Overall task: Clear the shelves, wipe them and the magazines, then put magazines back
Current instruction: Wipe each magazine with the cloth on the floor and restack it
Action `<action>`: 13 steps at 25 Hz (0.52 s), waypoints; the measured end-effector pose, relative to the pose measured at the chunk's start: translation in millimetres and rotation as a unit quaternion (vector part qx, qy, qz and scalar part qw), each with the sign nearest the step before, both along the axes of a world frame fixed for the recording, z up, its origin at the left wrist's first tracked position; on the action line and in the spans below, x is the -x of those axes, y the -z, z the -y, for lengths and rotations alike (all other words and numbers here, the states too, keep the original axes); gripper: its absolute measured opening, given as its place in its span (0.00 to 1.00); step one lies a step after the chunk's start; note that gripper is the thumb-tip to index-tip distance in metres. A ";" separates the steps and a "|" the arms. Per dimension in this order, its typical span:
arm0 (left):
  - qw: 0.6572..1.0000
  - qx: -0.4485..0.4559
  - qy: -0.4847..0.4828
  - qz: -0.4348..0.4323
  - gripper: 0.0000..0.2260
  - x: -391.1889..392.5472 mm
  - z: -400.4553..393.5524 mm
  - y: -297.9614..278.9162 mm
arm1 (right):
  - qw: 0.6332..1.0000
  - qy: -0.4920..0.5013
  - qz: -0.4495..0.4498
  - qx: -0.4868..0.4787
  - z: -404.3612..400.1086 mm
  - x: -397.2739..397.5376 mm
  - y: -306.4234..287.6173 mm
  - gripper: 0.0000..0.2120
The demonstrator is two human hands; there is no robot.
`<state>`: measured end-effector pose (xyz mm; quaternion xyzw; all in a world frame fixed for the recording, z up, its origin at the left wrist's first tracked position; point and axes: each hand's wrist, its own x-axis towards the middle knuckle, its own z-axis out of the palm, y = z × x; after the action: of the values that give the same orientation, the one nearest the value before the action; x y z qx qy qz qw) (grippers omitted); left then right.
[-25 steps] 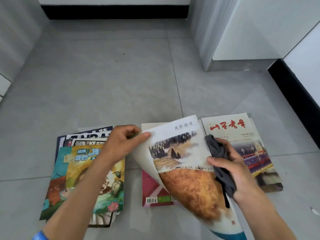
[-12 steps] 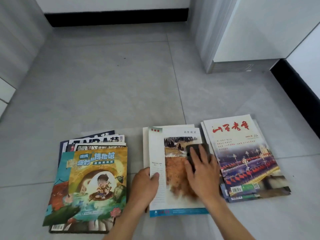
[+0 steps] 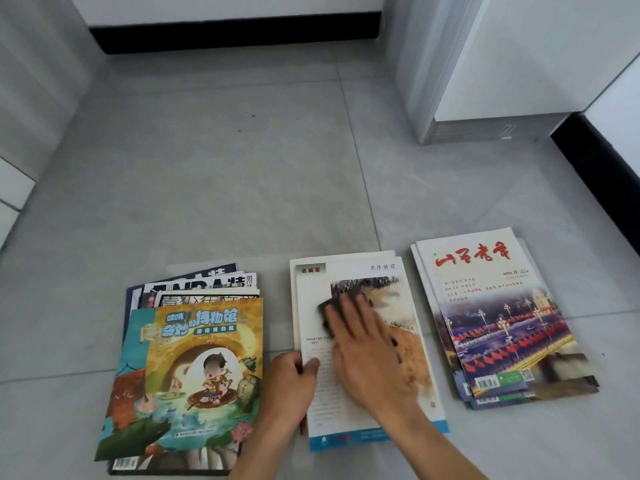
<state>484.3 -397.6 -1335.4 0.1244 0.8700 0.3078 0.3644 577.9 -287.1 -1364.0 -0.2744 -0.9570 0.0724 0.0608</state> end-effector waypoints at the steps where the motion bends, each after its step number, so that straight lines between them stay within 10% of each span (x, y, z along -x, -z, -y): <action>1: 1.000 -0.006 -0.011 -0.004 0.04 0.7 0.4 -1.5 | 0.995 -0.094 0.005 -0.019 0.7 1.0 0.4 0.25; 3: 1.000 -0.012 -0.015 0.015 0.05 4.8 2.5 -2.3 | 0.990 -0.136 -0.001 -0.021 -36.5 0.5 2.7 0.25; 8: 0.999 -0.014 0.021 0.037 0.06 8.5 3.5 -4.6 | 0.974 0.221 -0.016 0.045 -86.6 20.9 0.7 0.26; 13: 0.999 -0.014 0.002 0.036 0.08 13.5 3.8 -1.6 | 0.986 -0.165 -0.018 0.001 -19.8 62.7 1.2 0.27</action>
<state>470.8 -401.4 -1333.8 0.1203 0.8516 0.3239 0.3942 515.2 -267.3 -1365.2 -0.1116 -0.9878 0.0876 0.0648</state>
